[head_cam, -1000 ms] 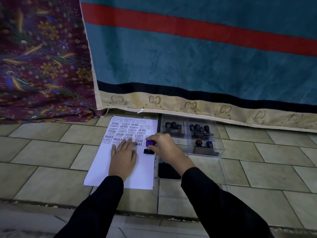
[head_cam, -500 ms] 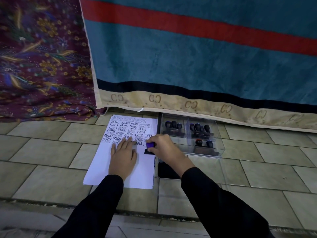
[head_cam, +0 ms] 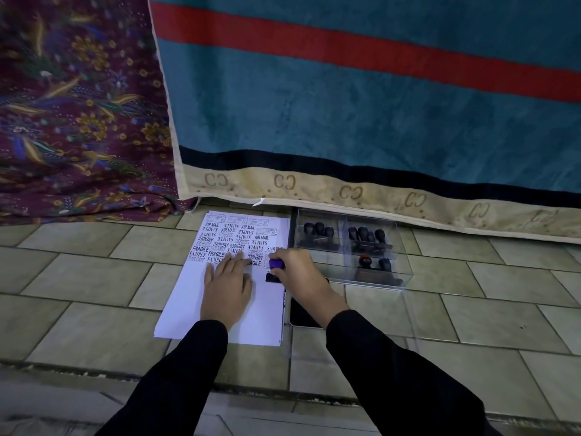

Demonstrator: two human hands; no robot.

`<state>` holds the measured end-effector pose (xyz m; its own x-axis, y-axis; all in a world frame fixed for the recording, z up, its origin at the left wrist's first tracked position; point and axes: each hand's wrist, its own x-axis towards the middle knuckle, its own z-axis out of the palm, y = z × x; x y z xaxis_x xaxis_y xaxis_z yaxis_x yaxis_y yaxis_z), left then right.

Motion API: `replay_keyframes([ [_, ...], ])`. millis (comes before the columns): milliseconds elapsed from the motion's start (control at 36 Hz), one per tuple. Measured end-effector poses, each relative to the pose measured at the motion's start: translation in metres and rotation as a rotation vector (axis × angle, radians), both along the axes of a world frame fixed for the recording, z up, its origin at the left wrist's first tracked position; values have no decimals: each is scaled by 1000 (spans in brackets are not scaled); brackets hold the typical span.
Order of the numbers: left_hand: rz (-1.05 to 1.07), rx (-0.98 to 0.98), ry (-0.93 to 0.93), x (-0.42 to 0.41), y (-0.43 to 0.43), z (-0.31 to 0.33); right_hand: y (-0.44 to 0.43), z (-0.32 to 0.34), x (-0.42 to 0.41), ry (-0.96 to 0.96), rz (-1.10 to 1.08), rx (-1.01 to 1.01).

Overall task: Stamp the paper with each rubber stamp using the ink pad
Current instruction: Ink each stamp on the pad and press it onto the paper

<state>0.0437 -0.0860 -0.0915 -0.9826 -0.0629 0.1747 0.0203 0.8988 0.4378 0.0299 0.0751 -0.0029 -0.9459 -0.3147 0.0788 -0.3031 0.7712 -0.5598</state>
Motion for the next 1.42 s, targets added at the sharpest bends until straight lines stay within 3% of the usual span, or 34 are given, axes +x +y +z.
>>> replay_keyframes([
  [56, -7, 6, 14, -1, -2, -2, 2, -1, 3, 7, -32, -65],
  [222, -12, 30, 18, 0, -3, -3, 48, 33, -1, 72, -387, -546],
  [278, -9, 32, 18, 0, -3, -4, 75, 45, -9, 104, -456, -603],
  [472, -5, 40, 22, -1, -2, -4, 165, 55, -21, 164, -574, -253],
  [722, -2, 46, 28, 0, -1, -2, 176, 28, -32, -45, -454, 174],
  [1167, 7, 36, 48, 0, -2, -2, 165, 26, -38, -57, -390, 366],
  [1417, -6, 52, 50, 0, -2, -2, 161, 31, -43, -170, -410, 467],
])
